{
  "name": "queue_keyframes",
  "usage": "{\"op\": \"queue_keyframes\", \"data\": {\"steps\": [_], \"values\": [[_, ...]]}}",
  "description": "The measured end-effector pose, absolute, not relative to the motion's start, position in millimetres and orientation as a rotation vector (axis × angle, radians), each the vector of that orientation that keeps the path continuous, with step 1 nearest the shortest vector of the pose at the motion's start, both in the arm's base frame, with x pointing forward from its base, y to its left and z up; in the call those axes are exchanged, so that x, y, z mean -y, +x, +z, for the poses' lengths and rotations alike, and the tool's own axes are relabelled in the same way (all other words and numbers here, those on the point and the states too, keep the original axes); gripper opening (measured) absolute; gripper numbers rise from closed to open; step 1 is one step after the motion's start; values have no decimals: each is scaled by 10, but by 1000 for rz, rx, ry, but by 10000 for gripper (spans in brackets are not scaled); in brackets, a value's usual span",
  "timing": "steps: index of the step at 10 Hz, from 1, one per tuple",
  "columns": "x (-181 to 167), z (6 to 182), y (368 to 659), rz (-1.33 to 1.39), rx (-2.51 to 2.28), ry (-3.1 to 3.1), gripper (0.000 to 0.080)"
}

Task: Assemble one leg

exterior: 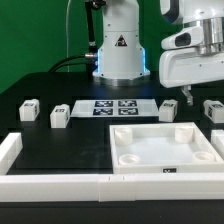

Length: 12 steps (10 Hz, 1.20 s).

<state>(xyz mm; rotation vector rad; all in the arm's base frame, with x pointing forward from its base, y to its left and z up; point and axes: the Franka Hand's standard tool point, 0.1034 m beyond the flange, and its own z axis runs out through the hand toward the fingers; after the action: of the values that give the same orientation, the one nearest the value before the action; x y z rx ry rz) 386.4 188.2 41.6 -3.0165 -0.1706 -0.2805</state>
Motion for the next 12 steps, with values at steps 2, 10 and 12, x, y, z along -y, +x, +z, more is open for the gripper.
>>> {"op": "queue_keyframes", "data": {"steps": [2, 10, 12], "values": [[-1860, 410, 3876, -254, 194, -3023, 649], [-1884, 276, 3637, 785, 87, -3044, 649], [-1821, 210, 3598, 1022, 71, -2990, 649]]}}
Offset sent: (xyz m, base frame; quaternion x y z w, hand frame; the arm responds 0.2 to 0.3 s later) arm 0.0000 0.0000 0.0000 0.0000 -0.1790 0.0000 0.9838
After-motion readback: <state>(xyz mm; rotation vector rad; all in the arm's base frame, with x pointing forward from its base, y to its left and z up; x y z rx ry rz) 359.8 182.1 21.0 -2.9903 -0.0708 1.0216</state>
